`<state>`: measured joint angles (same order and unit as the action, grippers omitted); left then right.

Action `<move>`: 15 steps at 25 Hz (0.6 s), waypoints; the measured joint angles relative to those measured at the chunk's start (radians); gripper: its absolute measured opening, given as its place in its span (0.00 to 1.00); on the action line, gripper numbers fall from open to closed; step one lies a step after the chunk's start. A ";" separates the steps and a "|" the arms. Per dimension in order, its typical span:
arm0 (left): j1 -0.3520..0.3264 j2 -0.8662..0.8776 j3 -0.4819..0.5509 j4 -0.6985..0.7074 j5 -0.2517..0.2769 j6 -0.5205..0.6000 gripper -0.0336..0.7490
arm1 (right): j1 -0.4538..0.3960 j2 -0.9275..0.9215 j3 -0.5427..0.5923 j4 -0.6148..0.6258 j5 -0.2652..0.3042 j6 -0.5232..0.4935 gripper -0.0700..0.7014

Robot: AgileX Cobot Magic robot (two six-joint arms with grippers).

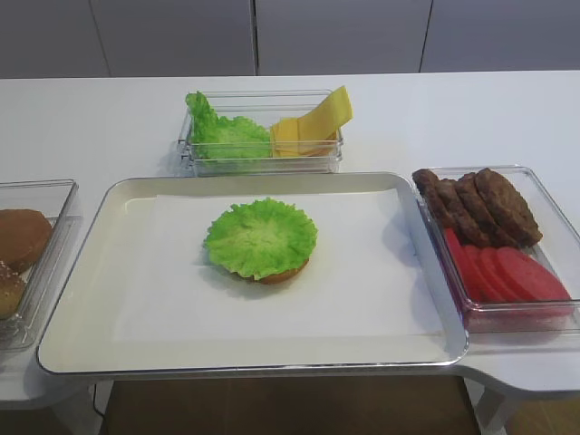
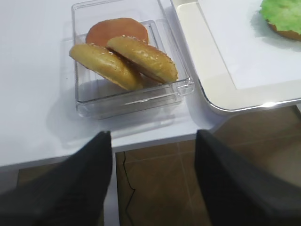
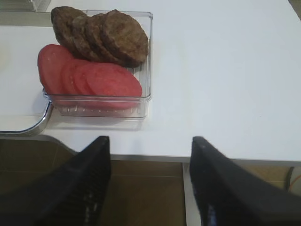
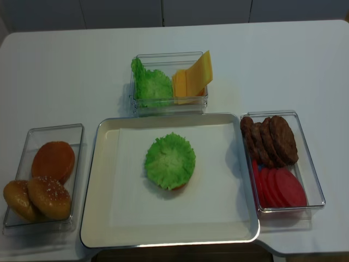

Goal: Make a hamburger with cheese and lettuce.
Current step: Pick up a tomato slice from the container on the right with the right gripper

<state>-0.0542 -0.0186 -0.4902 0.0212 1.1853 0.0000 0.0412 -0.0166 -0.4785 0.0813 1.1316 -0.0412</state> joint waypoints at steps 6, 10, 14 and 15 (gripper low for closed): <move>0.000 0.000 0.000 0.000 0.000 0.000 0.57 | 0.000 0.000 0.000 0.000 0.000 0.000 0.65; 0.000 0.000 0.000 0.000 0.000 0.000 0.57 | 0.000 0.000 0.000 0.000 0.000 0.000 0.65; 0.000 0.000 0.000 0.000 0.000 0.000 0.57 | 0.000 0.000 0.000 0.000 0.000 0.000 0.65; 0.000 0.000 0.000 0.000 0.000 0.000 0.57 | 0.000 0.000 0.000 0.000 0.000 0.000 0.65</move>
<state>-0.0542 -0.0186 -0.4902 0.0212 1.1853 0.0000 0.0412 -0.0166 -0.4785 0.0813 1.1316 -0.0412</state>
